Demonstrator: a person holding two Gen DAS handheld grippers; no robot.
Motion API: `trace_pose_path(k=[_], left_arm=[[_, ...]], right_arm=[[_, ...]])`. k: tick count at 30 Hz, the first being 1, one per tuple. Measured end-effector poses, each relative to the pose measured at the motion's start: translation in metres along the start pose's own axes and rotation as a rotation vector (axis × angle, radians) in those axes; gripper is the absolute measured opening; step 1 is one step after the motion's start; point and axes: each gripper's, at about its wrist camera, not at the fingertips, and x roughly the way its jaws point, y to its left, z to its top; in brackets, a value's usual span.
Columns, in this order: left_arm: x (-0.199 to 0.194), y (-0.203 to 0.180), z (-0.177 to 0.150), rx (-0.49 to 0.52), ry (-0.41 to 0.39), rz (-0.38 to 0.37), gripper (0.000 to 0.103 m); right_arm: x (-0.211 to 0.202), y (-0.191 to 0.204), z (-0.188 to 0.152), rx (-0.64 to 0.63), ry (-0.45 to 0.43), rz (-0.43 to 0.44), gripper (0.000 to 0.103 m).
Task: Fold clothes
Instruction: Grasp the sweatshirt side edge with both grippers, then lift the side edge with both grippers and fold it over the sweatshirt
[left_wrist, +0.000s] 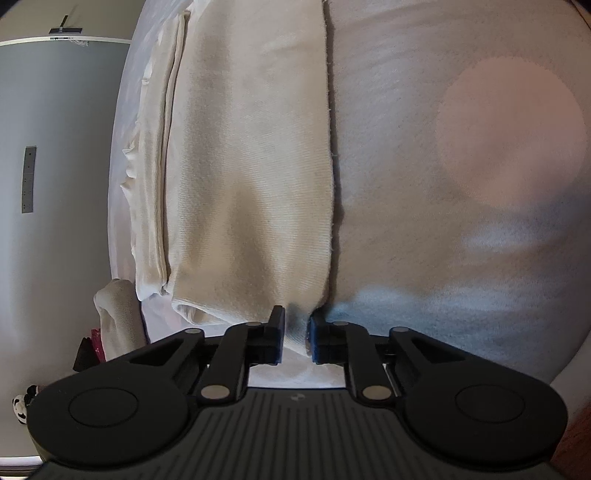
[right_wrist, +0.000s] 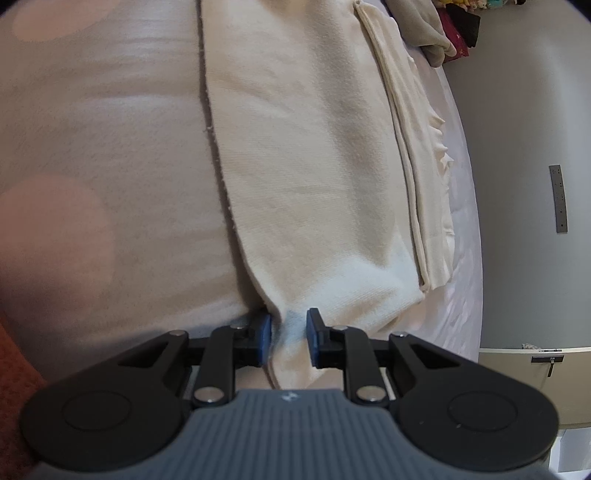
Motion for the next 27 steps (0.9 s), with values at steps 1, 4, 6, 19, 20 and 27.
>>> trace_pose_path(k=[1, 4, 6, 19, 20, 27], left_arm=[[0.001, 0.002, 0.000, -0.009, -0.002, -0.003, 0.004], [0.002, 0.009, 0.001, -0.037, -0.003, -0.007, 0.002], [0.001, 0.015, 0.000, -0.065, -0.012, -0.009, 0.002], [-0.077, 0.155, -0.034, -0.591, -0.174, 0.057, 0.001], [-0.082, 0.164, -0.035, -0.611, -0.183, 0.052, 0.001], [-0.090, 0.203, -0.031, -0.628, -0.173, 0.073, 0.001]], right_arm=[[0.001, 0.000, 0.001, -0.008, 0.001, 0.003, 0.018], [-0.002, -0.005, -0.002, 0.011, -0.004, -0.013, 0.005], [-0.004, -0.009, -0.004, 0.024, -0.007, -0.024, 0.004], [-0.092, -0.086, -0.015, 0.297, -0.162, -0.325, 0.004], [-0.102, -0.093, -0.014, 0.306, -0.168, -0.342, 0.004], [-0.120, -0.140, -0.005, 0.284, -0.181, -0.401, 0.004]])
